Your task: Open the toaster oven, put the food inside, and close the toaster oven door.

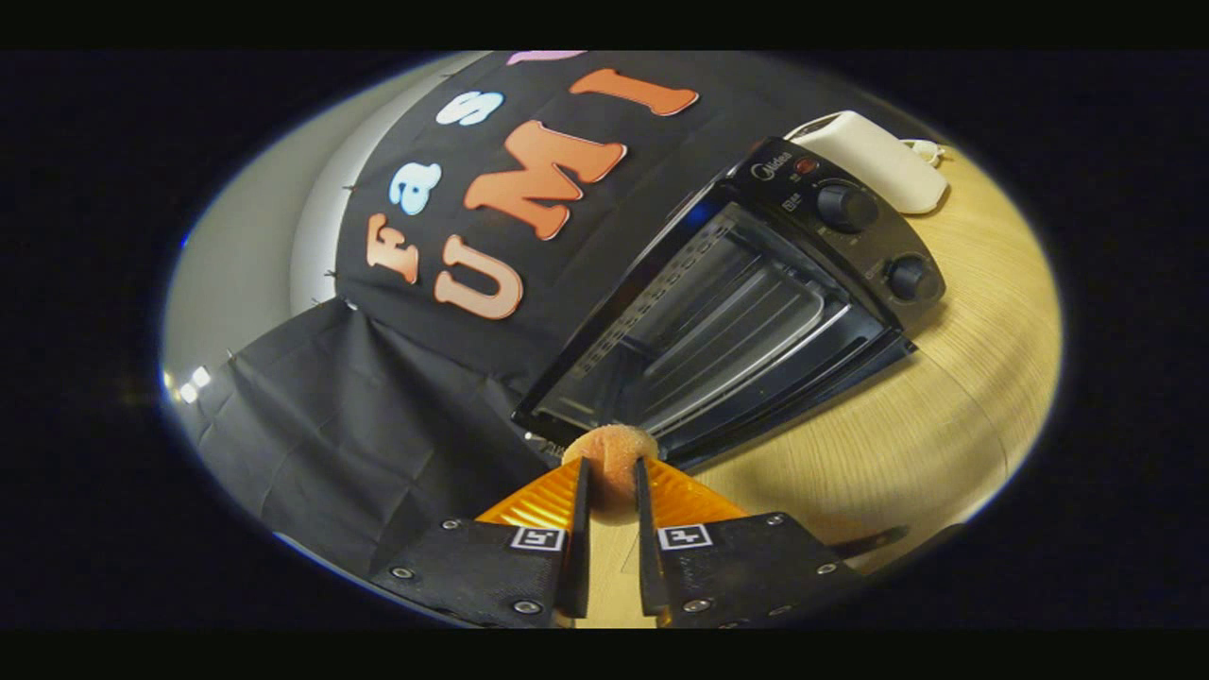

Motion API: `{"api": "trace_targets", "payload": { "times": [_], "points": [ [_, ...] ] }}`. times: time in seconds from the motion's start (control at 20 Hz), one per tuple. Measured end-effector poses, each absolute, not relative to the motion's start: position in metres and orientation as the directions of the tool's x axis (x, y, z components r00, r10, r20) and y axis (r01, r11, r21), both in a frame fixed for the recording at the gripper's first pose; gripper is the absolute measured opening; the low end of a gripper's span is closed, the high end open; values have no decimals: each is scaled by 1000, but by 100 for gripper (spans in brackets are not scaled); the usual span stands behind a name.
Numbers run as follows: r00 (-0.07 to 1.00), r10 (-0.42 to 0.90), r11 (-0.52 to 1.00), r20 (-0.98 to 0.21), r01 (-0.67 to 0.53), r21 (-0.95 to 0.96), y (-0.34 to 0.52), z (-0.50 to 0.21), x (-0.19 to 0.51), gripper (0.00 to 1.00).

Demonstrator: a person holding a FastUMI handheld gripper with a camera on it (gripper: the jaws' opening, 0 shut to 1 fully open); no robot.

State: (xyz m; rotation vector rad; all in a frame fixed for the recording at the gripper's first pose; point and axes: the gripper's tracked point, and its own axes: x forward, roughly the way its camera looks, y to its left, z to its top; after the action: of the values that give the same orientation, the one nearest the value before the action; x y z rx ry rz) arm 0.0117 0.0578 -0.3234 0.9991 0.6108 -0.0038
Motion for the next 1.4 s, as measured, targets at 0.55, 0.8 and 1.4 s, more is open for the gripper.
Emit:
{"api": "trace_targets", "payload": {
  "times": [0.55,0.8,1.4],
  "points": [
    [841,110,594,-529,371,714,4,-363,93,21],
    [830,-3,682,-557,410,606,-21,-382,95,21],
    [865,-63,865,-497,296,405,-24,-340,81,71]
  ]
}}
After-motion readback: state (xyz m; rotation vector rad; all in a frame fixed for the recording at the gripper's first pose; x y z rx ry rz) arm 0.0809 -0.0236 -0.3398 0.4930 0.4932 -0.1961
